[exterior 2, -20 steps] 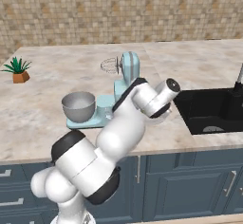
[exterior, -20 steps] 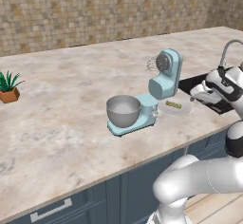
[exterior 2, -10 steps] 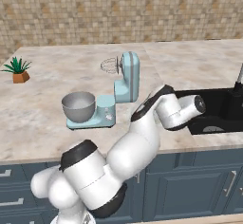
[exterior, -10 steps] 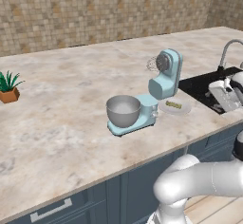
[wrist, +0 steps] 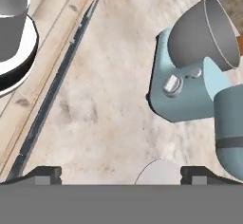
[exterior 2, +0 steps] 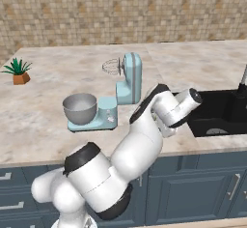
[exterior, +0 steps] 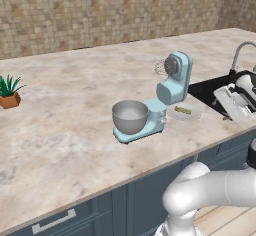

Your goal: Add butter and sugar cubes to the stand mixer bowl and then turn on the stand mixer to begin making frosting.

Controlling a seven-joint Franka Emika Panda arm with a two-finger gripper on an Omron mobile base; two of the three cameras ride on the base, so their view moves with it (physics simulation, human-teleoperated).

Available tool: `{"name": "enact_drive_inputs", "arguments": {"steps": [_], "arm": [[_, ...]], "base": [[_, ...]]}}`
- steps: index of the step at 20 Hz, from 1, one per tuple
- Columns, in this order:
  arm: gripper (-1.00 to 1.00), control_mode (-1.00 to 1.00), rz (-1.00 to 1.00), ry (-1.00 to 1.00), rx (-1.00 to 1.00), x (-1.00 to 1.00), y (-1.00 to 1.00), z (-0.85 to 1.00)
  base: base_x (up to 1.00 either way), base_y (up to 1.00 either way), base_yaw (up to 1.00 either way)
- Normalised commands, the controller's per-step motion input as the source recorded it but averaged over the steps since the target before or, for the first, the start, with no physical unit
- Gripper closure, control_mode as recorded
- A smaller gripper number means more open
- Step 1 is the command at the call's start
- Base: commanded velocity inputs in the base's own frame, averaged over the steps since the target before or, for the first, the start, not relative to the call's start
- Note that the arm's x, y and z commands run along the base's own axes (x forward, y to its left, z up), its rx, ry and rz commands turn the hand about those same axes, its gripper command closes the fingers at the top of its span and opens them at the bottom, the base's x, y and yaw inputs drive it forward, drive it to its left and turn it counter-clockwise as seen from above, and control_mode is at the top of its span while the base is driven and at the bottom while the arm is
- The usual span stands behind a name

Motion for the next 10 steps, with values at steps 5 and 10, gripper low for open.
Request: {"name": "enact_drive_inputs", "arguments": {"steps": [5, 10], "arm": [[-1.0, -1.0, -0.08, 0.65, 0.36, 0.0, -0.37, 0.07], [-1.0, -1.0, -0.26, 0.39, 0.31, 0.0, -0.13, 0.0]], "base": [[0.0, 0.0, 0.0], [0.0, 0.0, 0.0]]}}
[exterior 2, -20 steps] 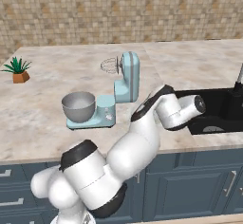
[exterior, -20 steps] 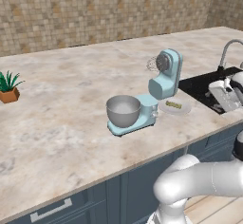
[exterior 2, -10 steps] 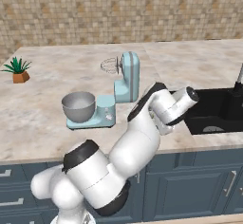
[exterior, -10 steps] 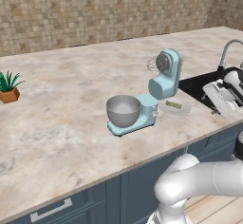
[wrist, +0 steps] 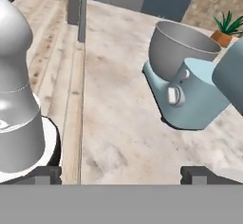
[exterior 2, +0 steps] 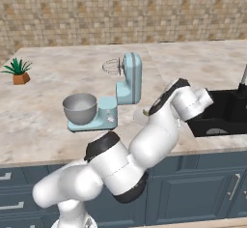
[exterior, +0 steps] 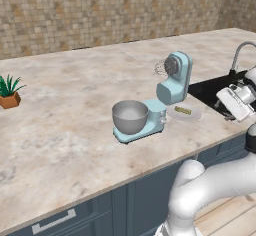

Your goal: Add butter and sugar cubes to the stand mixer bowl and then turn on the stand mixer to begin making frosting.

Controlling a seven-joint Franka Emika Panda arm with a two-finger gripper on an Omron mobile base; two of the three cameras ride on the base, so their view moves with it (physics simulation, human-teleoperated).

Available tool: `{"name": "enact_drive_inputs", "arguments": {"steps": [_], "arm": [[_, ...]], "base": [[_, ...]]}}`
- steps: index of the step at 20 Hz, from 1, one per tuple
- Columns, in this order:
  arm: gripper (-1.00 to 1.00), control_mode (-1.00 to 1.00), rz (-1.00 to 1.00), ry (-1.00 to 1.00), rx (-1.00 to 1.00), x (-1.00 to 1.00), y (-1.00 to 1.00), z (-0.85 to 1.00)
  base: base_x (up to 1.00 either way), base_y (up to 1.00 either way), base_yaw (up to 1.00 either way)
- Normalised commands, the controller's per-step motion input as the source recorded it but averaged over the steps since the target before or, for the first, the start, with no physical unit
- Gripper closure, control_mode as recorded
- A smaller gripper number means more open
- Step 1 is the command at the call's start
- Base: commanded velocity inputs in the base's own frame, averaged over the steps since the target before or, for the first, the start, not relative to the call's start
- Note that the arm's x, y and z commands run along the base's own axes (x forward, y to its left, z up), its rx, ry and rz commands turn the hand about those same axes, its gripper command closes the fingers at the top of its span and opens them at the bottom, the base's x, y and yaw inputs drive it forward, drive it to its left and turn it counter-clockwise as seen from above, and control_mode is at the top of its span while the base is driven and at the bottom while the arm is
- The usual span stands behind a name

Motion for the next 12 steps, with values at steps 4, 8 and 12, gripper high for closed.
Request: {"name": "enact_drive_inputs", "arguments": {"steps": [4, 8, 12], "arm": [[-1.0, -1.0, -0.39, 0.12, 0.16, -0.01, 0.03, 0.0], [-1.0, -1.0, -0.39, 0.06, 0.04, 0.0, 0.27, 0.0], [-1.0, -1.0, -0.3, 0.0, 0.0, 0.0, 0.41, 0.0]], "base": [[0.0, 0.0, 0.0], [0.0, 0.0, 0.0], [0.0, 0.0, 0.0]]}}
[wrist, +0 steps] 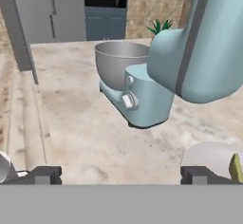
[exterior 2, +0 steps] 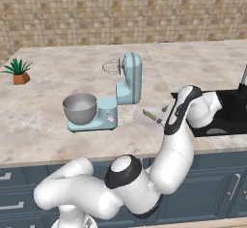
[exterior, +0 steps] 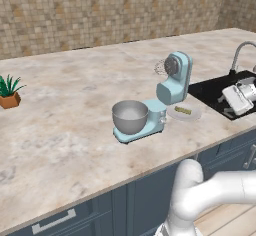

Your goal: Add butter and sugar cubes to the stand mixer bowl and then turn on the stand mixer to begin making frosting.

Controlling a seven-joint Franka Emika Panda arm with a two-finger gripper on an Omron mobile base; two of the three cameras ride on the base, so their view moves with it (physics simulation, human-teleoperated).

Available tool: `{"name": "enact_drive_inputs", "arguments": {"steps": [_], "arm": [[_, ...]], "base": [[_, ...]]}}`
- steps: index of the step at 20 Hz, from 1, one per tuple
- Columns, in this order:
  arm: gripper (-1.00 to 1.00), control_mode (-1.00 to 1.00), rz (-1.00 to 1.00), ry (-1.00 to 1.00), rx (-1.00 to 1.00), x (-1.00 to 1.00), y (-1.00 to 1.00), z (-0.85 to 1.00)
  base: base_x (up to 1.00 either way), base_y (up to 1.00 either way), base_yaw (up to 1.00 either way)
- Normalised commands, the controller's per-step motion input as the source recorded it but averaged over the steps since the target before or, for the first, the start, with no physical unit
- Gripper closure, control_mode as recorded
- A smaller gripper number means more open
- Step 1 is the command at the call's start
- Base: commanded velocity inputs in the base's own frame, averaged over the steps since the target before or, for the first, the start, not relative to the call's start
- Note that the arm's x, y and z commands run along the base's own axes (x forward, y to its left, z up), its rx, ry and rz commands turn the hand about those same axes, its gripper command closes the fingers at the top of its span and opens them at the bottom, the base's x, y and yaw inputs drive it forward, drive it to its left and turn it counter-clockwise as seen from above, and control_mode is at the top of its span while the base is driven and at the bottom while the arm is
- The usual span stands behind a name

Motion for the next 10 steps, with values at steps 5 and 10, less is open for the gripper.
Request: {"name": "enact_drive_inputs", "arguments": {"steps": [5, 10], "arm": [[-1.0, -1.0, -0.24, 0.0, -0.02, 0.05, 0.49, -0.04], [-1.0, -1.0, -0.13, -0.03, 0.0, 0.1, 0.03, -0.03]], "base": [[0.0, 0.0, 0.0], [0.0, 0.0, 0.0]]}}
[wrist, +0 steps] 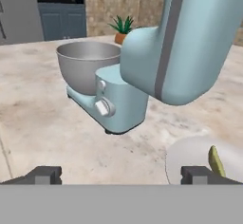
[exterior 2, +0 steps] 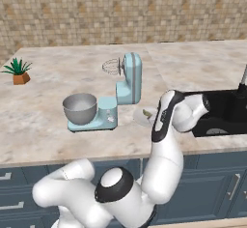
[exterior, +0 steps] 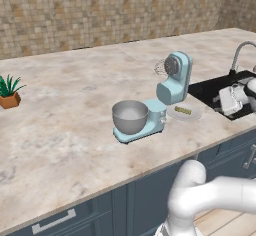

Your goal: Add butter and sugar cubes to the stand mixer bowl and then turn on the stand mixer to begin making frosting.

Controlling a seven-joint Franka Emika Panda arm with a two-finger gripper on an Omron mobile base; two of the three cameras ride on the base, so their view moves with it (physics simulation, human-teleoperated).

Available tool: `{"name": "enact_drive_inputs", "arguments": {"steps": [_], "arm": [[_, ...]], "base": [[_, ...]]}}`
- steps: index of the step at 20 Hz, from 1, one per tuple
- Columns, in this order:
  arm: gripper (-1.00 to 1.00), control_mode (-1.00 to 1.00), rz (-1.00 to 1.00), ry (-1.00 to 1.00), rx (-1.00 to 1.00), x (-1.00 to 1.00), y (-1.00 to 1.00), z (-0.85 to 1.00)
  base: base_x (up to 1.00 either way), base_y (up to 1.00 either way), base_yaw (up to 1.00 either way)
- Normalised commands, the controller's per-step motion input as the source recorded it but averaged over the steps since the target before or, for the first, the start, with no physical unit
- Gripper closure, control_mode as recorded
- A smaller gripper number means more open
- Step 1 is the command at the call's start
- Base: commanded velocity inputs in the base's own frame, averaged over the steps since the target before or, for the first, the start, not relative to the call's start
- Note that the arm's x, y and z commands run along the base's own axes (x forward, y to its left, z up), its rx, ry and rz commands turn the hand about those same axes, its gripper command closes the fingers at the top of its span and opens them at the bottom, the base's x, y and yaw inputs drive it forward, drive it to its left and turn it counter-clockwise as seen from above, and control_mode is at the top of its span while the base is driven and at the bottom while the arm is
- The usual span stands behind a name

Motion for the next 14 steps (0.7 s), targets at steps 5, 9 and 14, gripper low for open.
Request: {"name": "enact_drive_inputs", "arguments": {"steps": [5, 9, 14], "arm": [[-1.0, -1.0, -0.03, -0.13, -0.01, 0.04, 0.0, -0.21], [-1.0, -1.0, 0.0, -0.17, -0.01, 0.04, 0.0, -0.16], [-1.0, -1.0, 0.0, -0.1, 0.0, 0.21, 0.0, -0.04]], "base": [[0.0, 0.0, 0.0], [0.0, 0.0, 0.0], [0.0, 0.0, 0.0]]}}
